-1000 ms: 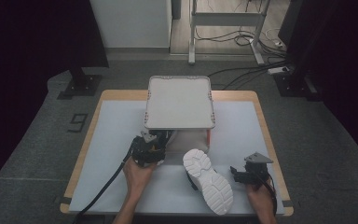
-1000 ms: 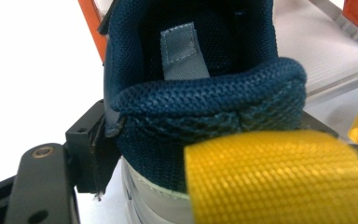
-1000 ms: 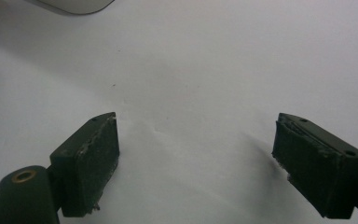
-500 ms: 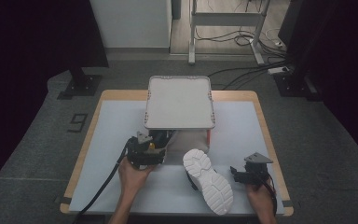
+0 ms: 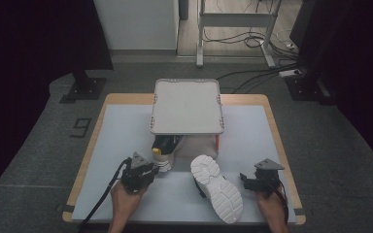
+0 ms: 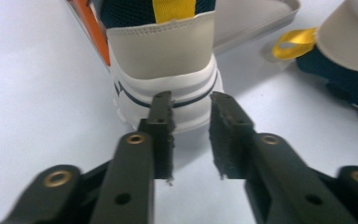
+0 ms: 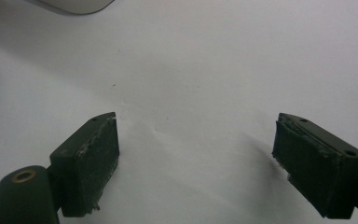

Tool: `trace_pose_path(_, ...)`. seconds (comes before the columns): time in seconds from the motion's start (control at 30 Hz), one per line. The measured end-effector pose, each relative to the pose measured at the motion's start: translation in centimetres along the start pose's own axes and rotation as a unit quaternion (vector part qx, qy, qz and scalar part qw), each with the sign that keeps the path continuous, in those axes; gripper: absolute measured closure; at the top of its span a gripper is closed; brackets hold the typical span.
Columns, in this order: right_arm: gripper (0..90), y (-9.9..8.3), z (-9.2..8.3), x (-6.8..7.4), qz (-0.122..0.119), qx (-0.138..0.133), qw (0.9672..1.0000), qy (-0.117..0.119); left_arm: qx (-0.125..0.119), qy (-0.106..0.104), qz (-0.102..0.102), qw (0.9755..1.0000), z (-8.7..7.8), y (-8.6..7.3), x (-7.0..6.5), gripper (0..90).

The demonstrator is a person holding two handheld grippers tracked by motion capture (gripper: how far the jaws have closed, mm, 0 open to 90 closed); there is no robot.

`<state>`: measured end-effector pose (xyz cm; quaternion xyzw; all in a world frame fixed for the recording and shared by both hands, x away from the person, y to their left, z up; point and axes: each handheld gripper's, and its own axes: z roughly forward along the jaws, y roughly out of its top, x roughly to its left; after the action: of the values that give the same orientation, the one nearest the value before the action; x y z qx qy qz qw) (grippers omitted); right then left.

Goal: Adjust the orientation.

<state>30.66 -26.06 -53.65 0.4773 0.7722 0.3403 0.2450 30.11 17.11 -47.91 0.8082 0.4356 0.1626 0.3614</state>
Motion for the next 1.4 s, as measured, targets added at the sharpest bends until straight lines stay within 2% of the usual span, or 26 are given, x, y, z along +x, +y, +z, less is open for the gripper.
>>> trace_pose_path(0.13,13.6,0.0,0.0,0.0,0.0,0.0,1.0,0.0,-0.006,-0.009,-0.004,0.9999,0.9,0.4,0.0,76.4)
trace_pose_path(0.3,13.6,0.0,0.0,0.0,0.0,0.0,1.0,0.0,-0.004,-0.013,0.01,0.9999,1.9,1.1,-0.7,76.6)
trace_pose_path(0.53,13.6,0.0,0.0,0.0,0.0,0.0,1.0,0.0,-0.009,-0.001,0.028,0.9996,3.8,2.5,-1.2,75.8)
trace_pose_path(1.0,13.6,0.0,0.0,0.0,0.0,0.0,1.0,0.0,-0.018,0.018,0.033,0.9991,6.6,3.4,-0.5,74.1)
trace_pose_path(1.27,13.6,0.0,0.0,0.0,0.0,0.0,1.0,0.0,-0.026,0.011,0.028,0.9992,7.1,3.6,-0.3,73.8)
trace_pose_path(1.4,13.7,0.0,0.0,0.0,0.0,-0.002,1.0,-0.002,-0.017,0.019,0.04,0.9989,6.5,3.4,-0.6,64.6)
